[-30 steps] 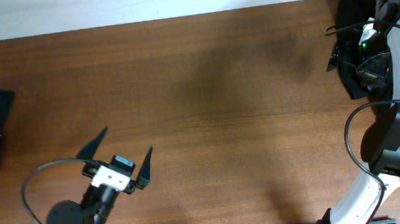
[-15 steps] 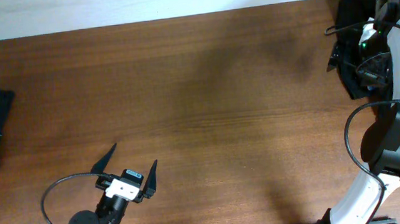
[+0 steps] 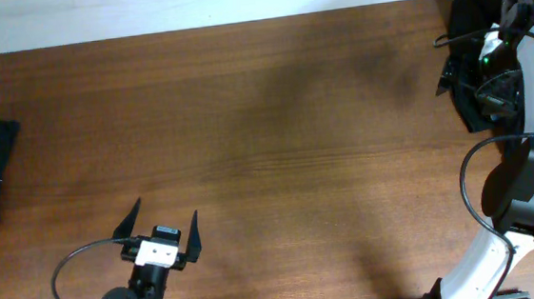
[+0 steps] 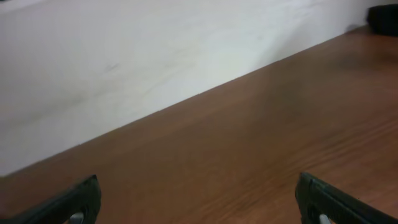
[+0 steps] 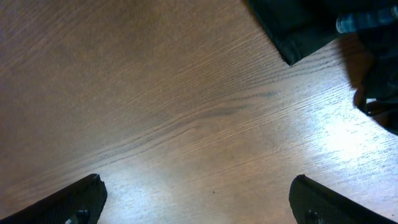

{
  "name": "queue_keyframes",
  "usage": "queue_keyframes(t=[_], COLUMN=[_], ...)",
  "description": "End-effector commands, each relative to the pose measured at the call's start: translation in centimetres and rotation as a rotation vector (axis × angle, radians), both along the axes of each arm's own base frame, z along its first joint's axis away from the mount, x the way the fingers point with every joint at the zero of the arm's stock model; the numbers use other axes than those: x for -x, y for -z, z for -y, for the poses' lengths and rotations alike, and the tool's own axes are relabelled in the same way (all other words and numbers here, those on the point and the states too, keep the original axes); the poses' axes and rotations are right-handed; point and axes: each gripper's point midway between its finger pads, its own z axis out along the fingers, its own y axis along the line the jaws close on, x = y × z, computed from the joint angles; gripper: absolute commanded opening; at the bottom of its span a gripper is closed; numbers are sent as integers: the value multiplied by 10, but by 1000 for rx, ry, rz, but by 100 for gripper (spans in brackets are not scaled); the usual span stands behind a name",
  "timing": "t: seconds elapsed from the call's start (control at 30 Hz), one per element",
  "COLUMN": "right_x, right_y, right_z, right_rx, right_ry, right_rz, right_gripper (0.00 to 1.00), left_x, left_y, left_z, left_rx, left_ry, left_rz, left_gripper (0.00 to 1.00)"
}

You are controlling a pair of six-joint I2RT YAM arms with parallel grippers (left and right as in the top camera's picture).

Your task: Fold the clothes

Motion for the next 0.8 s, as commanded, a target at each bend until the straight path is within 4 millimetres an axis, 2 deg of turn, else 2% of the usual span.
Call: queue_keyframes(t=[0.0, 0.07, 0.2, 0.5, 0.77], right_x=[-1, -1, -1, -1, -1], right_y=[-7, -7, -7, -7, -7], right_z=[3, 3, 3, 3, 3], right_rx=[15, 15, 15, 15, 15], right_ry=[10, 10, 10, 10, 10], right_rz=[17, 17, 17, 17, 17], right_gripper=[99, 99, 99, 99, 99], left_x=[0, 0, -3, 1, 2], left_y=[0, 0, 9, 3, 2], left_z=[-9, -11, -43, -80, -84], left_rx=[23, 70, 242, 328, 331], left_ry=[-59, -69, -272, -490, -509], left_rz=[5, -7, -55, -6, 1], left_gripper=[99, 99, 99, 99, 99])
